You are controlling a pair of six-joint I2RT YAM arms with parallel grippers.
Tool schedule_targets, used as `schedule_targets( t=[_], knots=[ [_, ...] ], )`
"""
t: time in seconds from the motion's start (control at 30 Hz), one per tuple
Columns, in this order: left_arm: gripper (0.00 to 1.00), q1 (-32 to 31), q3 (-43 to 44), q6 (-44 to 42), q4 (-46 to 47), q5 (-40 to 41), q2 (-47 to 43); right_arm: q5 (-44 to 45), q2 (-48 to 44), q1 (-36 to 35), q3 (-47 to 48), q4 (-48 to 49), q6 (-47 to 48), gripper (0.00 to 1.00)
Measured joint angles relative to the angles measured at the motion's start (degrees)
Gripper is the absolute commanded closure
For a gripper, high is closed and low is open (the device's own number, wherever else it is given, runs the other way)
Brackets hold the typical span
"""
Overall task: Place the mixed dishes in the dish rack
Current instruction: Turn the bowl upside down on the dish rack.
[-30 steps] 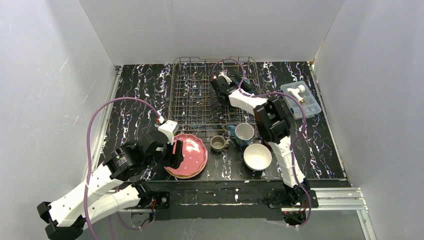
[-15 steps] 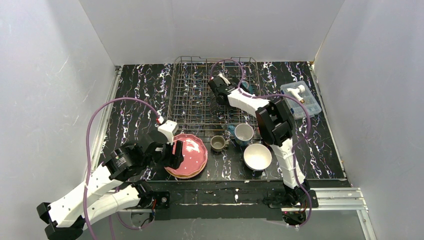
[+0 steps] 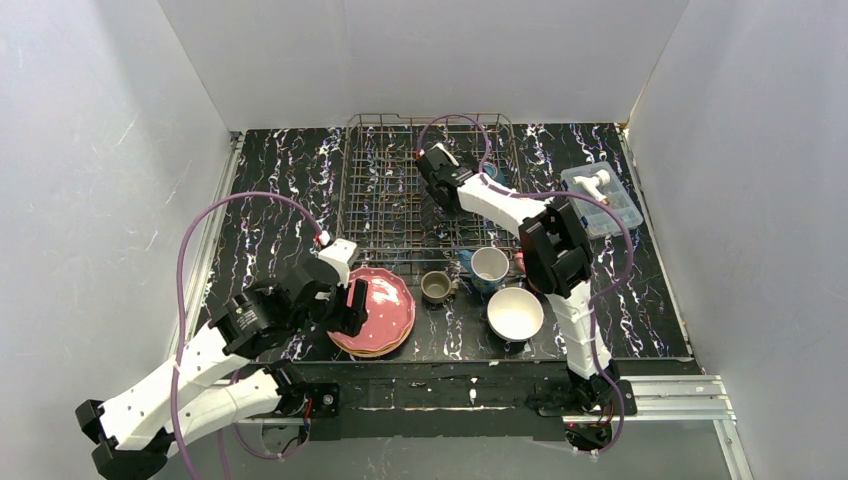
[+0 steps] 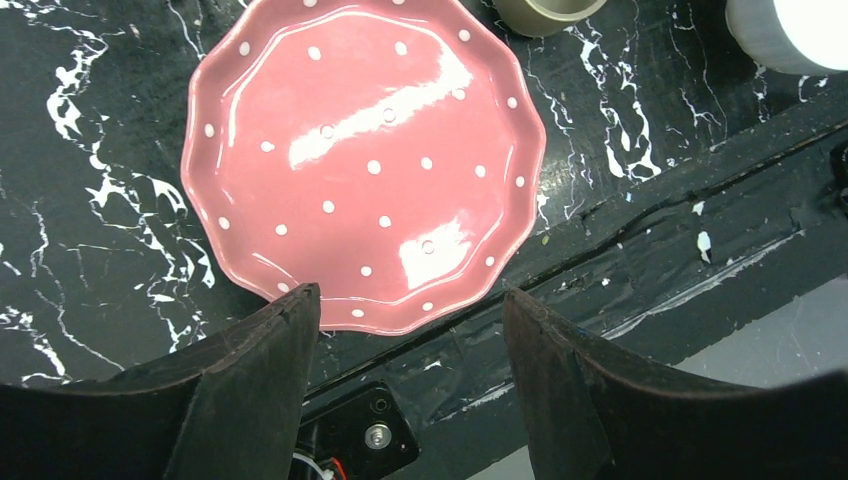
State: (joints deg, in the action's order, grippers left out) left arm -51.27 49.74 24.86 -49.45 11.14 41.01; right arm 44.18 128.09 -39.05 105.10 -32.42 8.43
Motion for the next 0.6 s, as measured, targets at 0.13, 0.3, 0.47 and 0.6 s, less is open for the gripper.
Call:
schedule_targets(
  t=[0.13, 0.3, 0.47, 0.6],
  knots=[
    [0.33, 0.1, 3.2, -0.3, -0.9, 2.0, 2.7, -1.5, -2.1, 0.0, 0.0, -0.7, -1.0, 0.02],
    [0.33, 3.4, 9.0, -1.9, -0.6, 2.3, 7.0, -3.8, -2.9, 0.0, 1.3, -1.8, -2.3, 0.07],
    [0.34, 9.6, 13.5, -3.6, -0.4, 0.6, 12.2, -6.0, -2.9, 0.0, 3.0, -3.4, -3.7, 0.12],
    [0.34, 15.1, 16.4, -4.5, -0.2, -0.7, 16.2, -7.2, -2.9, 0.0, 4.6, -4.5, -5.3, 0.19]
  ],
)
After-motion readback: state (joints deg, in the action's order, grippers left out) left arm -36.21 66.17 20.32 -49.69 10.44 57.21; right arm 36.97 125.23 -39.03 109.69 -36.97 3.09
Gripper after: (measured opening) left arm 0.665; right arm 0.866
